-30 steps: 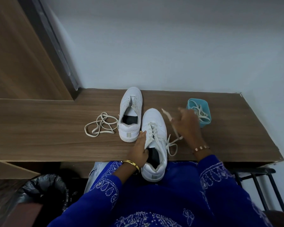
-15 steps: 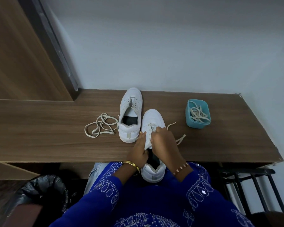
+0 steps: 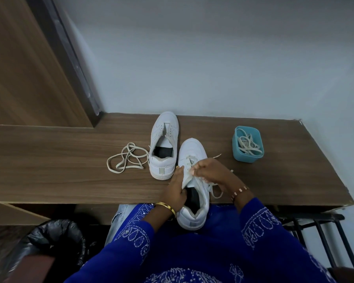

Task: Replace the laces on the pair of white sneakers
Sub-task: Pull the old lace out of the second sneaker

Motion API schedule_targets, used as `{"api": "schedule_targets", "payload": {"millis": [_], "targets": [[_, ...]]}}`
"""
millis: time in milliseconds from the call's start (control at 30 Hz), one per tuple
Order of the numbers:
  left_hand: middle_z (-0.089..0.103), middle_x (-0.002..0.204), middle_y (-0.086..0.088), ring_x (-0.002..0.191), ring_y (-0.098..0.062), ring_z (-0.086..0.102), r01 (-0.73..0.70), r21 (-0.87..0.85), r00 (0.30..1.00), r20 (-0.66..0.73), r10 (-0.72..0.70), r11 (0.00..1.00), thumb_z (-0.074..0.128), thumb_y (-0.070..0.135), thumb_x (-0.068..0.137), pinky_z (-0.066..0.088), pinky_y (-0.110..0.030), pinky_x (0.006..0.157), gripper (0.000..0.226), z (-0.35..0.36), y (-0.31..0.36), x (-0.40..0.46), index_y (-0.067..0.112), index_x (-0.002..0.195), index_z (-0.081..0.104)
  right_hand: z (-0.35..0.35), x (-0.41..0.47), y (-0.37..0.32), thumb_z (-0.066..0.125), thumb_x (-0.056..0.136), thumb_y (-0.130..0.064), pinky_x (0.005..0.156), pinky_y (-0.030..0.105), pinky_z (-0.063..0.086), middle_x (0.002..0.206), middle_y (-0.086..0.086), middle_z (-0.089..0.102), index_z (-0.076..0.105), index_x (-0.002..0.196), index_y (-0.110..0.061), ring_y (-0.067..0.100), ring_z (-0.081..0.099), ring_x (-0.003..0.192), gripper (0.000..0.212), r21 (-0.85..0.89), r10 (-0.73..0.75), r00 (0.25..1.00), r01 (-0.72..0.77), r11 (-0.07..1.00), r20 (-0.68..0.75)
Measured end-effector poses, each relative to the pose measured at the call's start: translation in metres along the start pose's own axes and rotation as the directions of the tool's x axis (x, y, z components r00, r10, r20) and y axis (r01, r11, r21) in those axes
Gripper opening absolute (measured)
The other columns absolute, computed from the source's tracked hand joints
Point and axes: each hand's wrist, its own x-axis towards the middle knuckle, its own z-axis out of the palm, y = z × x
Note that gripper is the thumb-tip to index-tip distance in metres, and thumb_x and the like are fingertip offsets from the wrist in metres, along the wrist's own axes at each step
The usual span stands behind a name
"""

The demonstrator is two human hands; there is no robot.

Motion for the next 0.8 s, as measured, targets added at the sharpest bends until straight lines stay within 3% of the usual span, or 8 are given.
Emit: {"api": "schedule_targets", "payload": {"millis": [133,267,367,433,533,600,700,800], "targets": [[0.01,0.155,-0.01,0.144,-0.018,0.009,0.001,-0.004,1.0,-0.001,-0.001,1.0,0.041,-0.011,0.084,0.005,-0.01,0.106,0.07,0.0,0.0,-0.001,0.005,0.145,0.012,-0.007,-0.003,0.003,0.057,0.084,0.001,0.048,0.004,0.037,0.074,0.003,0.065,0.067,0.091,0.007,-0.003,0.051,0.05,0.014,-0.16,-0.183,0.962,0.152,0.975,-0.201],[0.01,0.155,-0.011,0.144,-0.018,0.008,-0.001,-0.008,1.0,0.003,0.001,1.0,0.041,-0.012,0.083,0.004,-0.009,0.106,0.07,0.0,-0.001,0.0,0.005,0.145,0.012,0.001,-0.007,0.014,0.063,0.081,-0.008,0.054,0.004,0.035,0.064,-0.016,0.046,0.071,0.092,-0.005,0.0,0.045,0.059,0.014,-0.429,-0.25,0.949,0.148,0.891,-0.192],[0.01,0.155,-0.01,0.144,-0.017,0.008,0.005,-0.01,1.0,0.012,-0.005,1.0,0.04,-0.011,0.083,0.004,-0.009,0.106,0.071,0.0,-0.002,0.0,0.005,0.145,0.012,0.018,-0.009,0.028,0.069,0.078,-0.016,0.072,0.026,0.04,0.076,-0.004,0.049,0.069,0.095,-0.008,0.018,0.051,0.08,0.019,-0.582,-0.389,0.908,0.233,0.779,-0.157],[0.01,0.155,-0.01,0.144,-0.017,0.008,0.014,-0.011,1.0,0.021,-0.014,1.0,0.039,-0.006,0.083,0.004,-0.01,0.107,0.069,0.0,-0.002,0.0,0.006,0.145,0.012,0.025,-0.01,0.03,0.066,0.079,-0.015,0.072,0.034,0.041,0.084,0.009,0.056,0.068,0.089,-0.007,0.026,0.054,0.083,0.013,-0.649,-0.466,0.866,0.251,0.718,-0.18],[0.009,0.155,-0.01,0.144,-0.017,0.007,0.016,-0.014,0.999,0.028,-0.016,1.0,0.035,0.005,0.08,0.004,-0.01,0.107,0.07,0.0,-0.002,0.0,0.006,0.146,0.012,0.026,-0.007,0.024,0.062,0.079,-0.011,0.068,0.037,0.043,0.081,0.012,0.058,0.067,0.078,-0.005,0.028,0.055,0.078,0.008,-0.685,-0.481,0.861,0.251,0.684,-0.164],[0.009,0.155,-0.01,0.144,-0.017,0.007,0.021,-0.004,0.999,0.034,-0.021,1.0,0.038,0.0,0.083,0.004,-0.011,0.108,0.068,0.0,-0.002,0.0,0.005,0.146,0.011,0.024,-0.005,0.017,0.06,0.079,-0.006,0.068,0.036,0.044,0.071,0.003,0.053,0.066,0.073,-0.003,0.021,0.052,0.071,0.009,-0.606,-0.468,0.864,0.274,0.747,-0.187],[0.014,0.155,-0.008,0.144,-0.015,0.012,0.0,-0.02,0.999,0.034,0.0,1.0,0.034,0.014,0.074,0.01,-0.023,0.116,0.076,0.001,-0.004,0.002,0.006,0.147,0.014,0.023,0.0,0.002,0.059,0.082,-0.003,0.06,0.019,0.037,0.06,-0.009,0.04,0.059,0.062,-0.005,0.004,0.04,0.057,0.021,-0.395,-0.345,0.919,0.25,0.884,-0.192],[0.016,0.154,-0.007,0.143,-0.015,0.013,0.002,-0.038,0.999,0.032,-0.001,0.999,0.032,0.014,0.07,0.01,-0.017,0.112,0.08,0.0,-0.001,0.002,0.007,0.147,0.013,0.022,0.003,-0.004,0.056,0.086,0.0,0.047,0.005,0.034,0.057,0.0,0.048,0.056,0.064,-0.005,0.002,0.044,0.05,0.023,0.09,-0.111,0.981,0.126,0.988,-0.159]]}}
